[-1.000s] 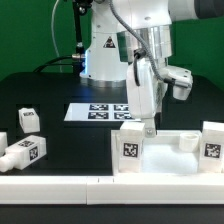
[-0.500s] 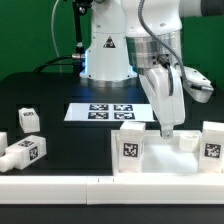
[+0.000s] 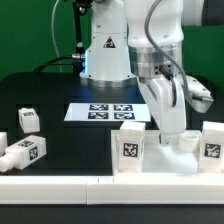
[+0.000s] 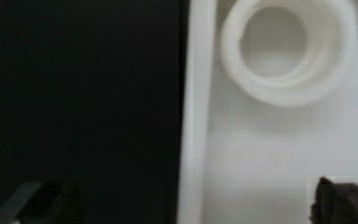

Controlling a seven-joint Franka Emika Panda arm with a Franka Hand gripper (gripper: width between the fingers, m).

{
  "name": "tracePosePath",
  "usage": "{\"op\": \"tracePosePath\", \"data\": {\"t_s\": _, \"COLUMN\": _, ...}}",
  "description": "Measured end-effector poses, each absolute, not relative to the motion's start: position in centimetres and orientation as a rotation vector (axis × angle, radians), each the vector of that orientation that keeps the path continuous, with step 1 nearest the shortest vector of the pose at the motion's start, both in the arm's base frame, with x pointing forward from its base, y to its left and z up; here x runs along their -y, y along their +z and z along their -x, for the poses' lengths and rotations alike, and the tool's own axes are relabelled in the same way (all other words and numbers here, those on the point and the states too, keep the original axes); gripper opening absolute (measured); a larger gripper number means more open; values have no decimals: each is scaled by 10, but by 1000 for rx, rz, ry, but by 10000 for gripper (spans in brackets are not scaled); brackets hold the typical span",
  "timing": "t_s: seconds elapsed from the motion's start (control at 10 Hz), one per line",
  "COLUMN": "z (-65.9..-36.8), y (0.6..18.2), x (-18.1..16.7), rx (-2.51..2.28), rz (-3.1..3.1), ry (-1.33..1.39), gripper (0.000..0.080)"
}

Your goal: Assemble square table

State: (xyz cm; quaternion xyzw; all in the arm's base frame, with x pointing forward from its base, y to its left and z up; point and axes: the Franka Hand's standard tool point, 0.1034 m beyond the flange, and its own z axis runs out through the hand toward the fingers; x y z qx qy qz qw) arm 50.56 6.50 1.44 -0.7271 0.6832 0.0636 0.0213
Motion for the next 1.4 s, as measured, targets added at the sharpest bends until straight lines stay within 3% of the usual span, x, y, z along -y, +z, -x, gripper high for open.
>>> {"op": "tracePosePath", "data": {"t_s": 0.1, "z": -504, "y": 10, "x": -67, "rx": -2116, "rz": 2265, "ry": 199, "gripper": 648}}
{"op": "tracePosePath", "data": {"t_s": 0.3, "z": -504, "y": 11, "x": -66, "rx": -2117, "rz": 2262, "ry": 198, "gripper": 390}}
{"op": "tracePosePath", "data": {"t_s": 0.4, "z": -504, "y": 11, "x": -66, "rx": -2117, "rz": 2263, "ry": 199, "gripper": 390}}
{"op": "tracePosePath", "data": {"t_s": 0.5, "z": -504, "y": 11, "x": -66, "rx": -2117, "rz": 2263, "ry": 199, "gripper": 209}}
{"op": "tracePosePath", "data": {"t_s": 0.6, "z": -504, "y": 10, "x": -66, "rx": -2118, "rz": 2263, "ry": 199, "gripper": 81}}
{"op": "tracePosePath", "data": {"t_s": 1.0, "z": -501, "y": 13, "x": -60, "rx": -2098, "rz": 2280, "ry": 193, "gripper": 68}}
{"op": "tracePosePath", "data": {"t_s": 1.2, "z": -488, "y": 28, "x": -42, "rx": -1956, "rz": 2388, "ry": 184, "gripper": 63}}
{"op": "tracePosePath", "data": {"t_s": 1.4, "z": -482, "y": 30, "x": -23, "rx": -1750, "rz": 2557, "ry": 146, "gripper": 56}}
